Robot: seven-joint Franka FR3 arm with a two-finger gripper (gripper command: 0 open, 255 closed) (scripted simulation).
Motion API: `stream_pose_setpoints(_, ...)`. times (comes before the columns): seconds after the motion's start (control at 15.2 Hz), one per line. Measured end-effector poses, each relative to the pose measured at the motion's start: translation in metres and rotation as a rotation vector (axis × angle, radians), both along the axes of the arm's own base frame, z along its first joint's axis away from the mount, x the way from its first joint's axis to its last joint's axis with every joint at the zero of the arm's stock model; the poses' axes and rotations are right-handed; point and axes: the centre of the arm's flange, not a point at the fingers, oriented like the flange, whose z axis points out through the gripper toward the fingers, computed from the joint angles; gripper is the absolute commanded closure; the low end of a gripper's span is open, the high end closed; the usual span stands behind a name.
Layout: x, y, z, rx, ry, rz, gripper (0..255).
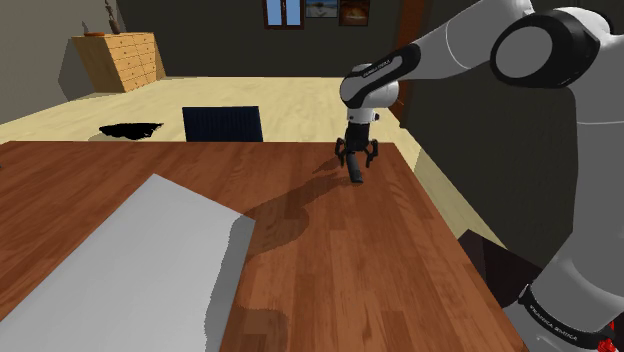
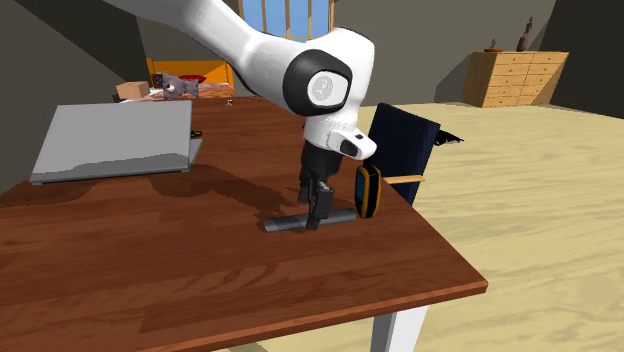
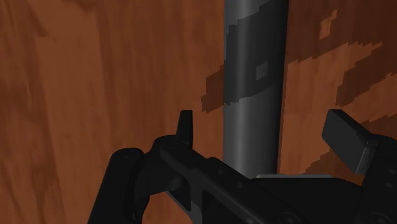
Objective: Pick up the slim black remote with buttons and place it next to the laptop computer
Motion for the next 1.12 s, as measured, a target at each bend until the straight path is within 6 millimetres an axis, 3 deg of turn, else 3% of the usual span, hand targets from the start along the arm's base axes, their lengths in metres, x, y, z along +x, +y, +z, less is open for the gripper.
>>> stream_pose_setpoints(0.46,-0.0025,0.0016,-0.0083,0.0,0.0,0.0,0)
stream_pose_setpoints(0.53,-0.0025,0.0016,-0.0083,0.0,0.0,0.0,255)
stream_pose_setpoints(1.12,-0.0032,0.0016,-0.0026,-0.003,-0.008,-0.003,255)
